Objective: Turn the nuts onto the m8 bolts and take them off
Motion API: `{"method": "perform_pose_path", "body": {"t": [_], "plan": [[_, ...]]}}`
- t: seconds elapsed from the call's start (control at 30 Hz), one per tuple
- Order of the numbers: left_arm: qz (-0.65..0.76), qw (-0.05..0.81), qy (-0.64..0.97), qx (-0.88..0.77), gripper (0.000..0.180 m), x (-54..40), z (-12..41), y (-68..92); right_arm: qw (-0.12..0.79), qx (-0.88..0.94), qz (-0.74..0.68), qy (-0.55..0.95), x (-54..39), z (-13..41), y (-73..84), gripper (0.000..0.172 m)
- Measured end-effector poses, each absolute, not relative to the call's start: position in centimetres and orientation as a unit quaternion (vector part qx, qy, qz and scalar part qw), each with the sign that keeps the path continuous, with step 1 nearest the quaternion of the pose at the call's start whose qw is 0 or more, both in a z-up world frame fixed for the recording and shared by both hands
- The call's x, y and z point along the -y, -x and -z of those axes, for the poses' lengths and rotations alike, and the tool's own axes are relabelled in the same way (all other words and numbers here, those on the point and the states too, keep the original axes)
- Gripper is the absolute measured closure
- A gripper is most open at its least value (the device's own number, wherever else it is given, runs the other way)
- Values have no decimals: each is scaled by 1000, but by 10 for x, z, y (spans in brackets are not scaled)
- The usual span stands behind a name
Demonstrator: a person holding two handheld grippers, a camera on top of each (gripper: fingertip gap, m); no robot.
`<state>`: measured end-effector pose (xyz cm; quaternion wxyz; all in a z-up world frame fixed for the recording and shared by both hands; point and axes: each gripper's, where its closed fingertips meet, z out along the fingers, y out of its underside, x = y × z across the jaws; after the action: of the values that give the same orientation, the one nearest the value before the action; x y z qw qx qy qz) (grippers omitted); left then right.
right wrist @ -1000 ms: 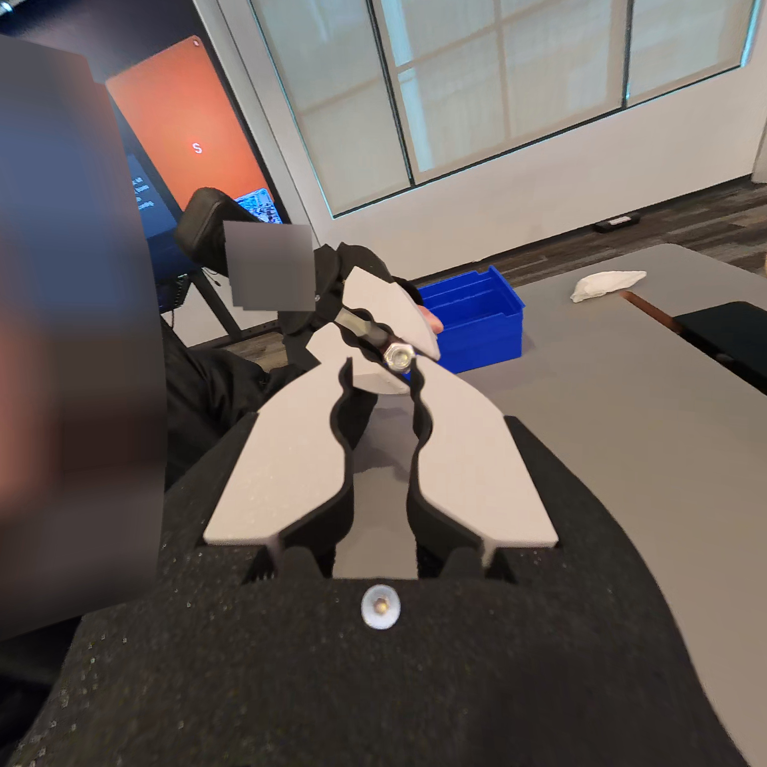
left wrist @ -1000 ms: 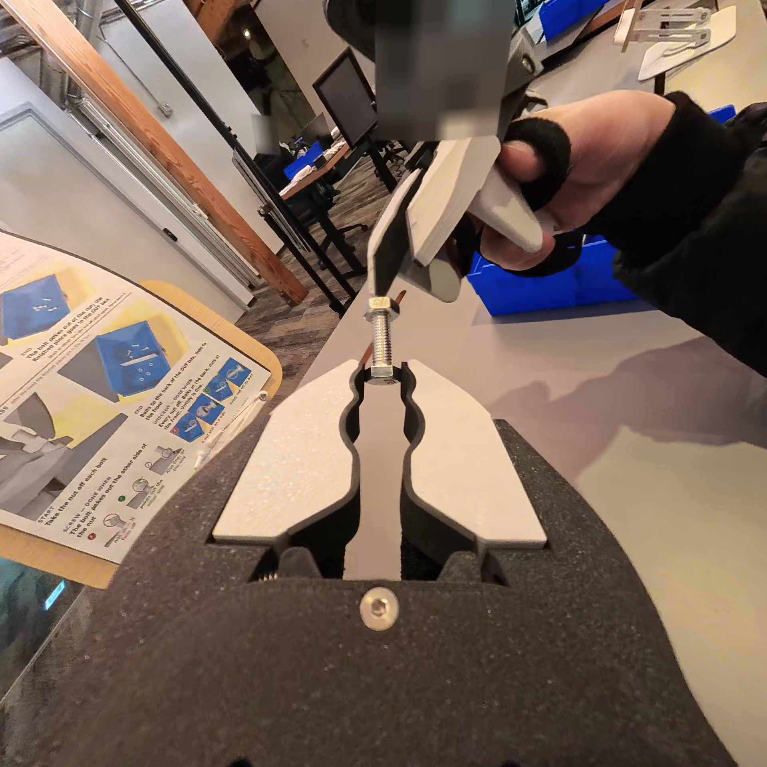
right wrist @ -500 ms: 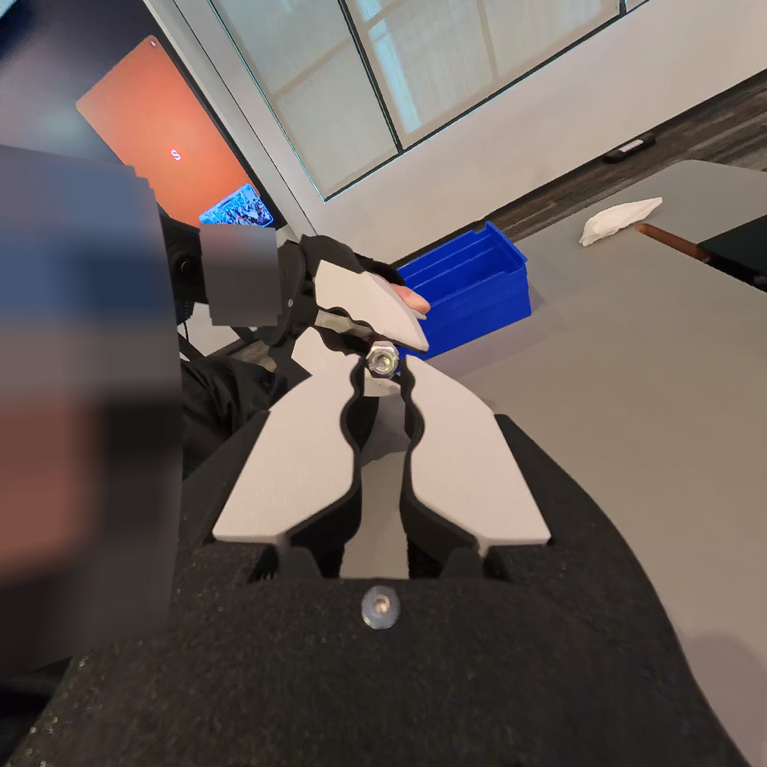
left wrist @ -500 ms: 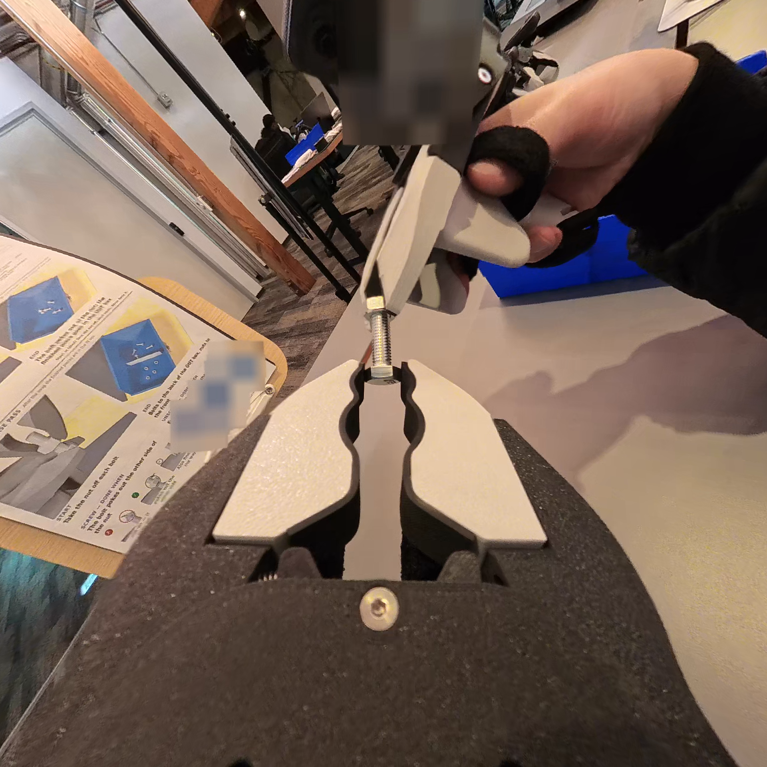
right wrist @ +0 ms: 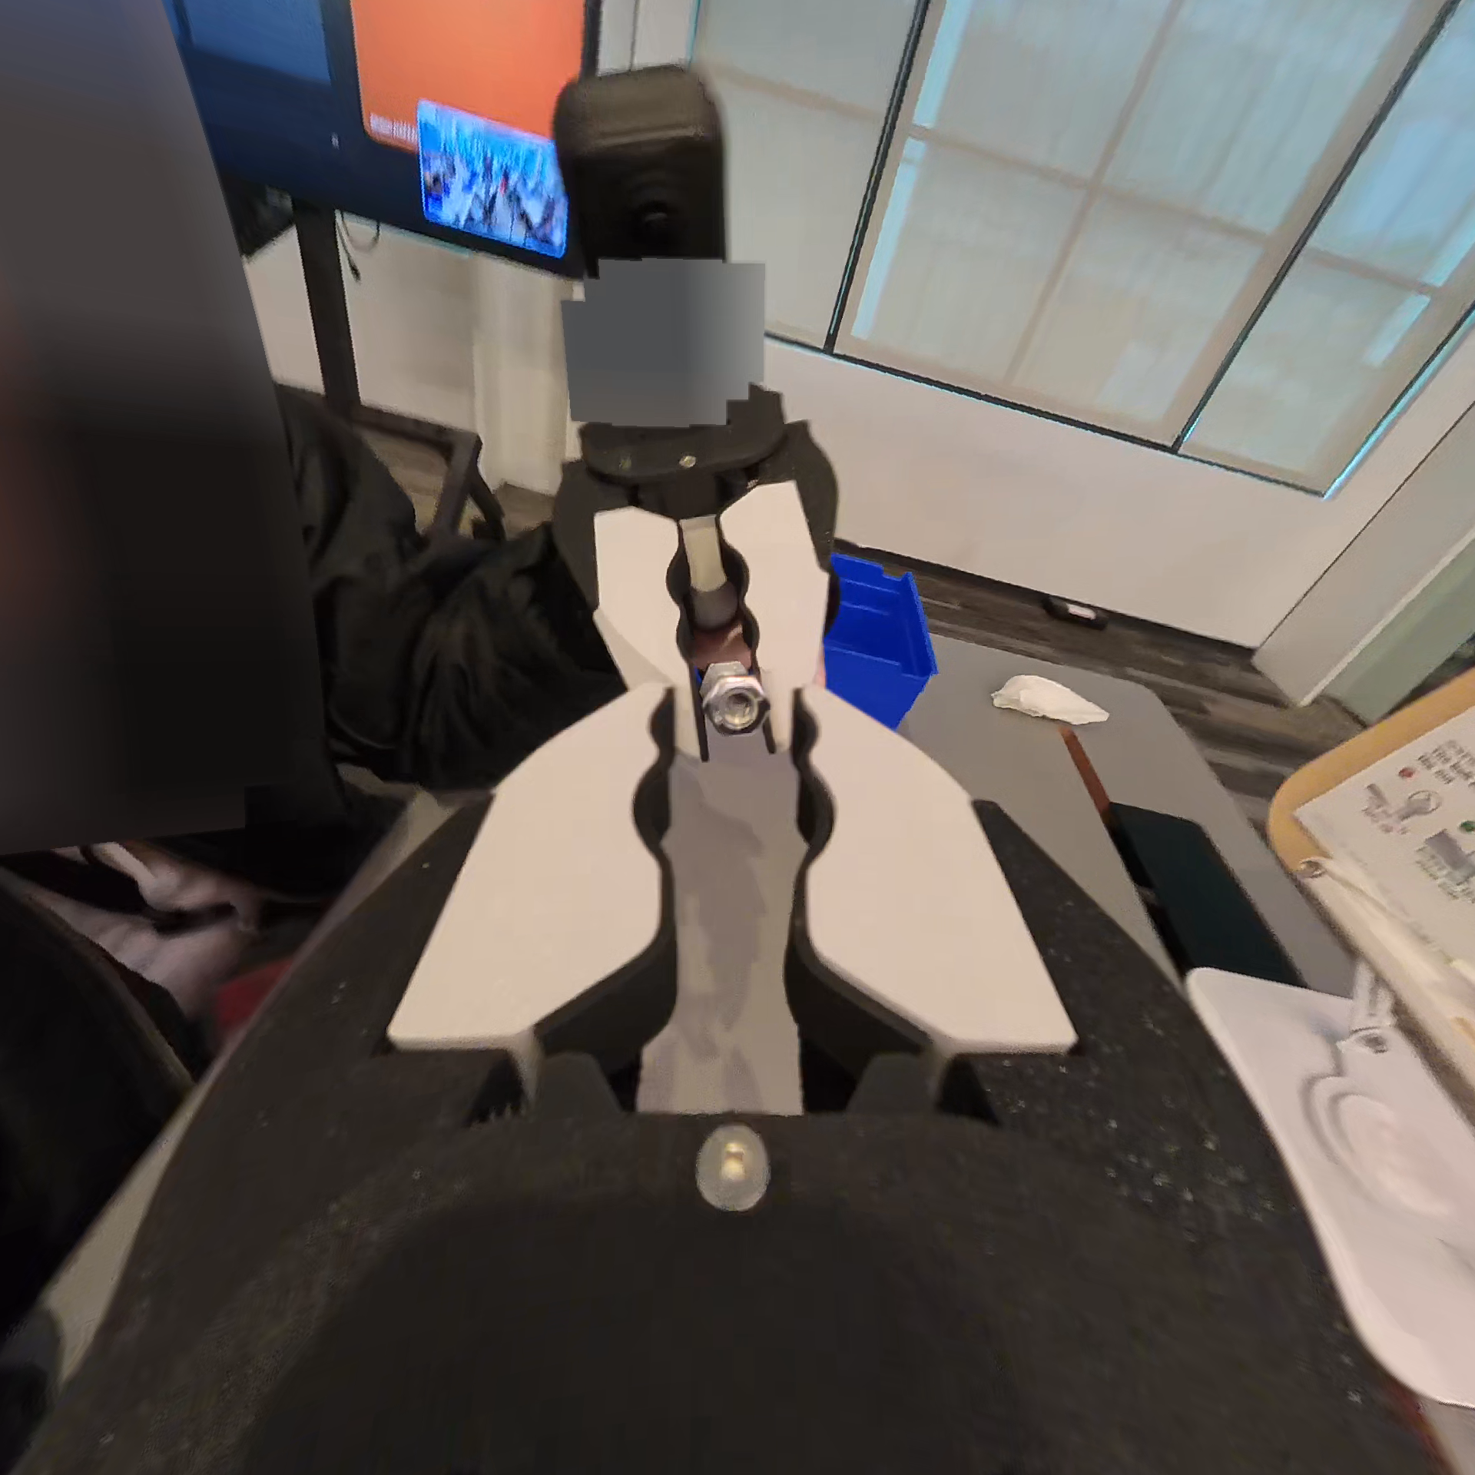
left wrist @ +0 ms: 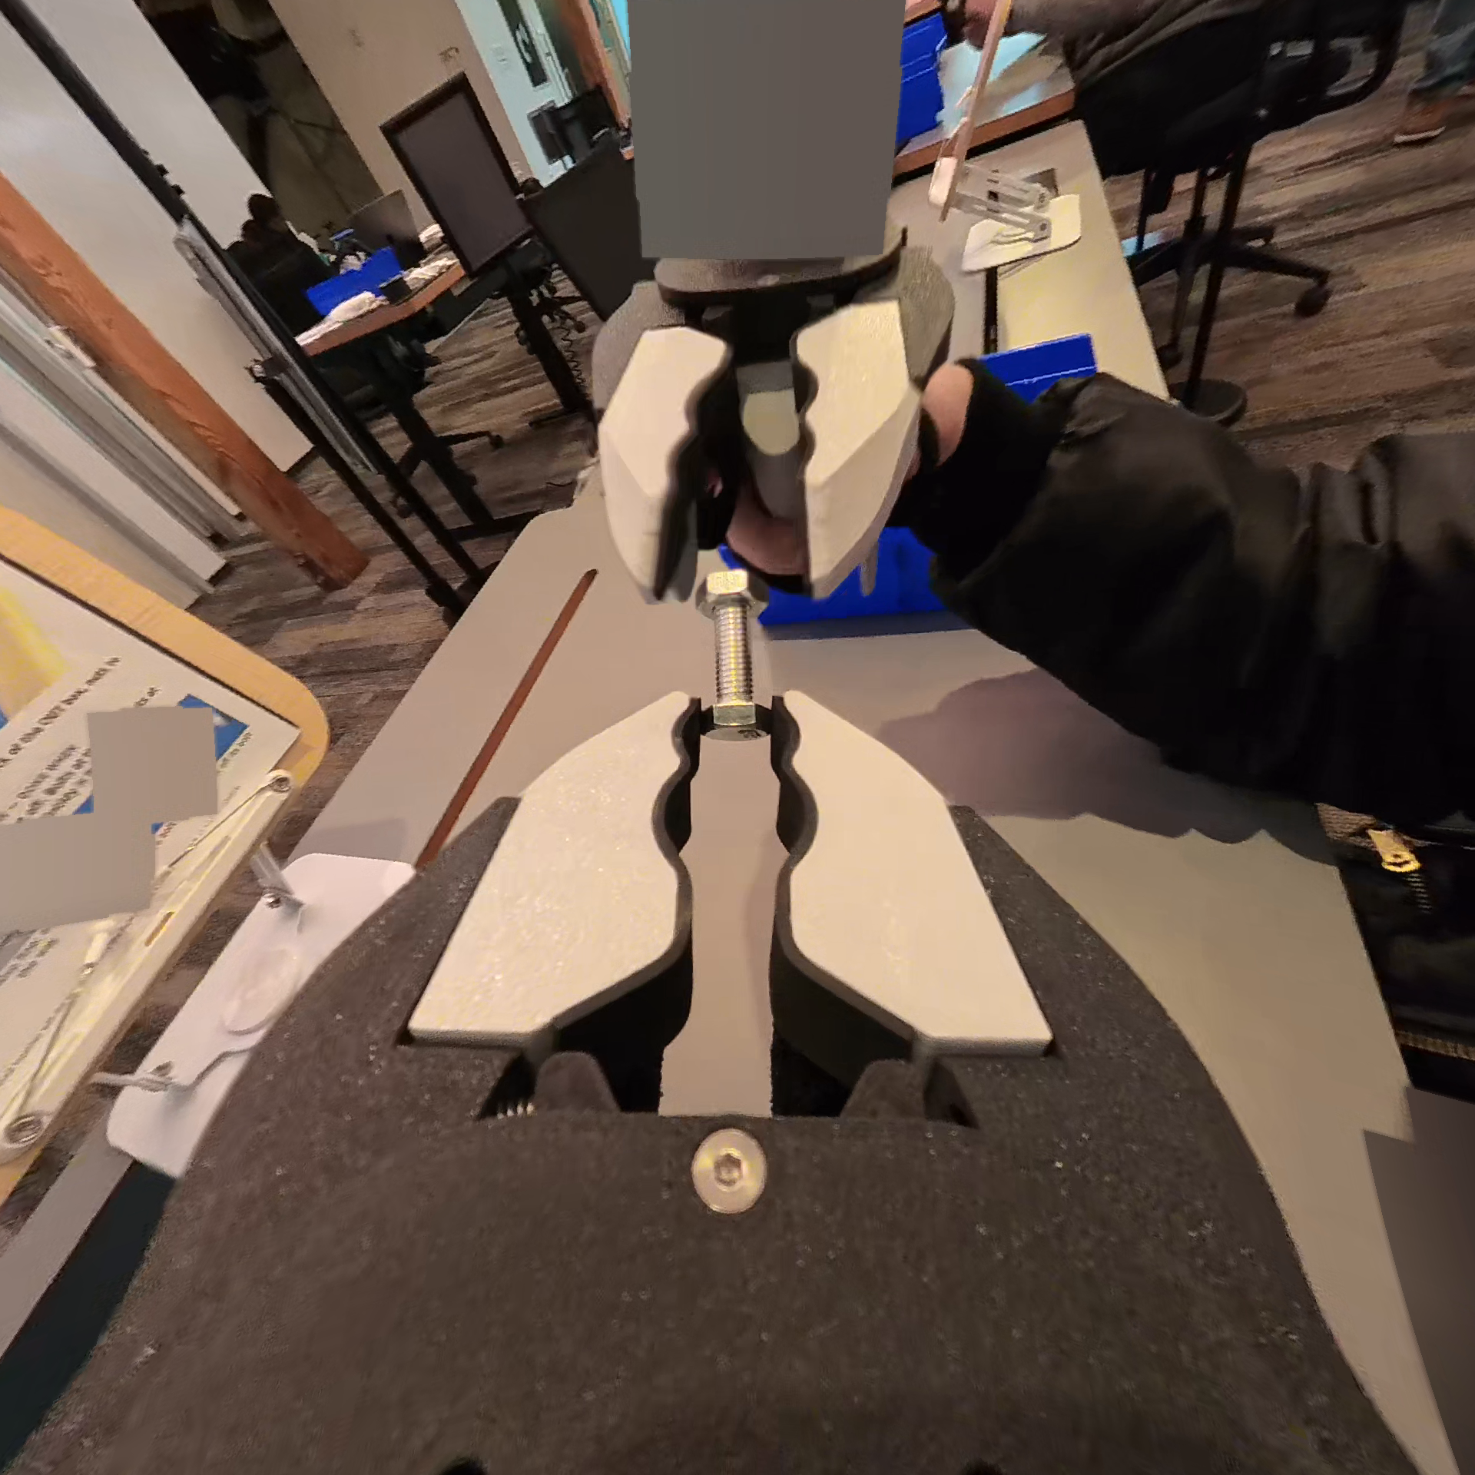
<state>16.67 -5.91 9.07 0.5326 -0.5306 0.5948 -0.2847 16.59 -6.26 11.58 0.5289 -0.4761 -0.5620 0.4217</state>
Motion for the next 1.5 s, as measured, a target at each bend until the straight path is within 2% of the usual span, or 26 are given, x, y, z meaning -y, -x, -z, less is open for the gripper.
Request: {"method": "perform_pose_path", "body": {"t": [0.07, 0.27, 0.37, 0.43, 0.6, 0.77, 0.87, 0.97, 1.0, 1.1, 1.2, 1.33, 1.5], "plan": [[271, 542, 533, -591, 164, 55, -92, -165, 513, 518, -456, 511, 55, -121, -168, 135], [237, 557, 539, -586, 164, 47, -91, -164, 405, 423, -540, 605, 47, -115, -166, 136], [225, 559, 541, -586, 164, 45, -90, -164, 398, 411, -537, 620, 44, -112, -163, 143], [224, 557, 542, -588, 164, 45, -88, -164, 391, 427, -532, 618, 48, -111, -162, 158], [265, 529, 540, -599, 164, 54, -85, -167, 436, 510, -463, 580, 57, -107, -164, 158], [304, 508, 533, -604, 164, 63, -86, -167, 538, 599, -356, 474, 67, -109, -164, 158], [297, 518, 535, -598, 164, 60, -88, -166, 535, 573, -379, 492, 63, -114, -162, 158], [290, 527, 536, -593, 164, 57, -90, -164, 515, 536, -413, 527, 56, -115, -162, 141], [290, 527, 536, -592, 164, 57, -90, -164, 508, 528, -417, 539, 53, -113, -163, 140], [287, 530, 537, -591, 164, 56, -91, -163, 471, 517, -445, 560, 53, -107, -163, 144], [277, 533, 540, -589, 164, 53, -90, -163, 448, 518, -462, 563, 57, -106, -161, 157], [297, 513, 539, -599, 164, 59, -87, -163, 473, 556, -425, 535, 62, -104, -161, 158], [353, 471, 521, -618, 164, 79, -86, -164, 539, 640, -337, 431, 79, -103, -161, 158]]}}
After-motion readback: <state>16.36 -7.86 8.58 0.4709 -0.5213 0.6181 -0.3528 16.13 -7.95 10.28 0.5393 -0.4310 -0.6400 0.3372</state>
